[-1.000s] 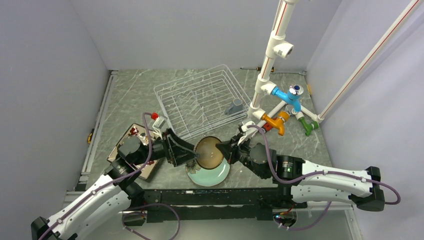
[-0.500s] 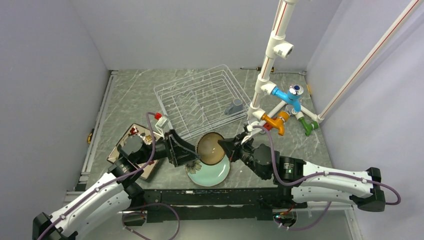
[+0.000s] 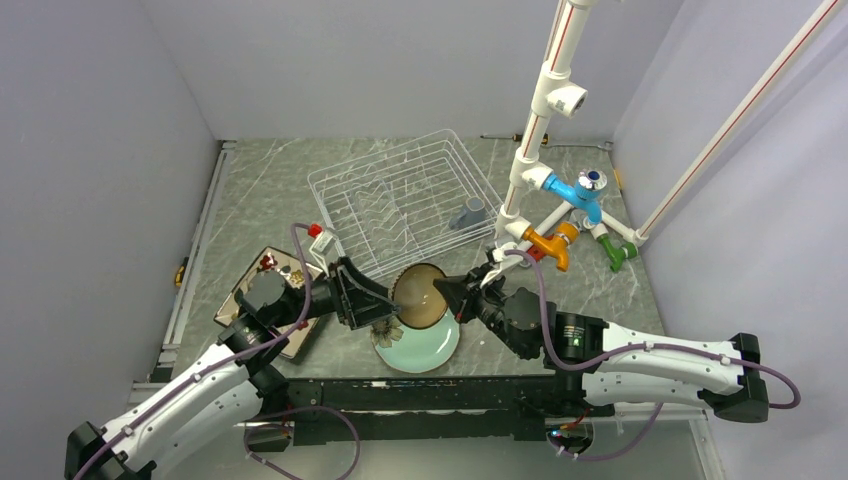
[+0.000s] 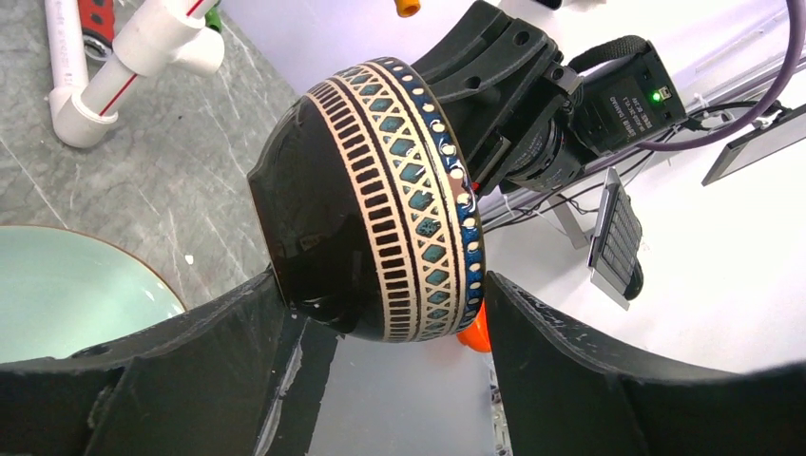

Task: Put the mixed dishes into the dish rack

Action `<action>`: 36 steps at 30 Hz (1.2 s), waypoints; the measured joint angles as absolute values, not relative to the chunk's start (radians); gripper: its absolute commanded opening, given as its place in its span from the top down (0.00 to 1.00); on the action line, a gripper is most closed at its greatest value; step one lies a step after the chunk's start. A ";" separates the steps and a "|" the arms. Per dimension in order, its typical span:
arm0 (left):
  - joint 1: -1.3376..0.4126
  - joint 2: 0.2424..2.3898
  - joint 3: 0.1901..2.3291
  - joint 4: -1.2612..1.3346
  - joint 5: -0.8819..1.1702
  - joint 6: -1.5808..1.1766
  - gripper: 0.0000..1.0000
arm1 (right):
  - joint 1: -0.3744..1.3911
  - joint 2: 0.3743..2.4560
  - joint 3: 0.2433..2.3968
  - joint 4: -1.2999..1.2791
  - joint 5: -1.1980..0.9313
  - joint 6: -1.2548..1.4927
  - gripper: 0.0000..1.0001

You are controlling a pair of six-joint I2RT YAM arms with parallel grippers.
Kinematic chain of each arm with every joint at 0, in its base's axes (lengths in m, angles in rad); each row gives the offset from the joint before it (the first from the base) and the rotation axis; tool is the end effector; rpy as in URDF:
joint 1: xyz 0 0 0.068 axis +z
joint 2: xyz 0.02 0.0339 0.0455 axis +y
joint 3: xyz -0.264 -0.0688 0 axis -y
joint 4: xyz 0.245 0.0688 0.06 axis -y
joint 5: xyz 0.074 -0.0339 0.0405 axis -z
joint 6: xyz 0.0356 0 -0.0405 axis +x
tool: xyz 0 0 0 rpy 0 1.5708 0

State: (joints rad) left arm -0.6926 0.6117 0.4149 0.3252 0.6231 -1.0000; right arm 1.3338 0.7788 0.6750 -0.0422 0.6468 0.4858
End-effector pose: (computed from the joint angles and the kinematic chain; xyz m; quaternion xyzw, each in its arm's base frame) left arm 0.1083 -0.1168 0.2892 0.1313 0.6563 -0.6695 0.3222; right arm 0.0639 0.1732 0.3183 -0.1059 0.7395 0.3416 0.5703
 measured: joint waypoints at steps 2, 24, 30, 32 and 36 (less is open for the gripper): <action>-0.693 0.607 0.413 0.334 0.613 -1.000 0.26 | 1.334 0.779 0.675 -0.036 0.649 0.496 1.00; -0.718 0.595 0.413 0.324 0.529 -0.989 0.76 | 1.332 0.803 0.676 -0.013 0.672 0.518 1.00; -0.721 0.593 0.413 0.330 0.517 -0.990 1.00 | 1.331 0.800 0.676 -0.012 0.671 0.520 0.89; -0.723 0.590 0.413 0.329 0.513 -0.989 1.00 | 1.331 0.799 0.678 -0.012 0.670 0.520 0.79; -0.731 0.584 0.414 0.315 0.507 -0.981 1.00 | 1.331 0.800 0.680 -0.008 0.660 0.529 0.61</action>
